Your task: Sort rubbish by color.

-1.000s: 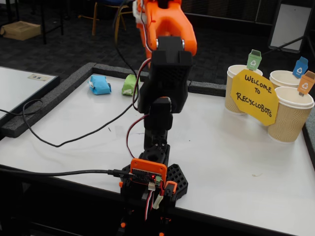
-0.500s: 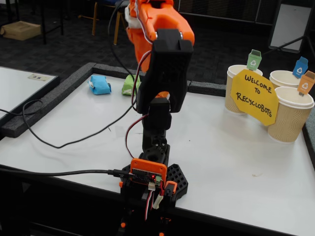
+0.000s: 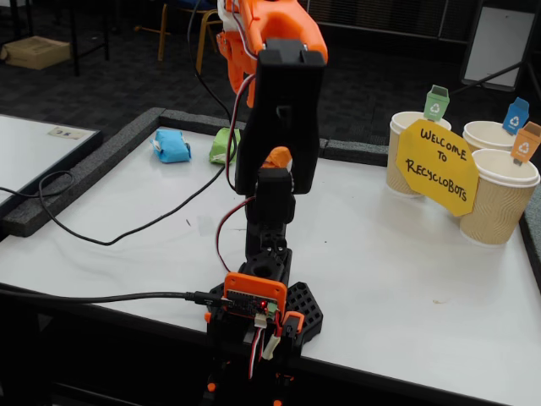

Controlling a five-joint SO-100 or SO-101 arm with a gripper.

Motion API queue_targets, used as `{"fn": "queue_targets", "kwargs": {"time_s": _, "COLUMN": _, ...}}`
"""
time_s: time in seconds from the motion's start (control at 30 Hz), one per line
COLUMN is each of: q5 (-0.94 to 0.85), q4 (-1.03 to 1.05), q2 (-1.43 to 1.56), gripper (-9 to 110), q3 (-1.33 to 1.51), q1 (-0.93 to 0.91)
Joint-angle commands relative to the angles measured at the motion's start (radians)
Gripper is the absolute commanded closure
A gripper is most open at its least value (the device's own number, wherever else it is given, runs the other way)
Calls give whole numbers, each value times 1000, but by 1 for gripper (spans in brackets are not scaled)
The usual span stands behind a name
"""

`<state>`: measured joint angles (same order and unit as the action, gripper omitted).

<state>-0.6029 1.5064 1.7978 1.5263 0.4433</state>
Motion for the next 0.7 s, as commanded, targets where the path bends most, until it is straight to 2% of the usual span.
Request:
{"fn": "queue_targets", "kwargs": {"time_s": 0.0, "q5": -31, "q4": -57, "q2": -34, "gripper": 91, "q3": -143, "q1": -69}}
{"fn": "queue_targets", "kwargs": {"time_s": 0.37, "q5": -287, "q4": -103, "q2": -253, "gripper": 90, "q3": -244, "q1": -166}}
{"fn": "queue_targets", "kwargs": {"time_s": 0.67, "q5": -505, "q4": -118, "q2": -328, "gripper": 86, "q3": -325, "q1": -156}}
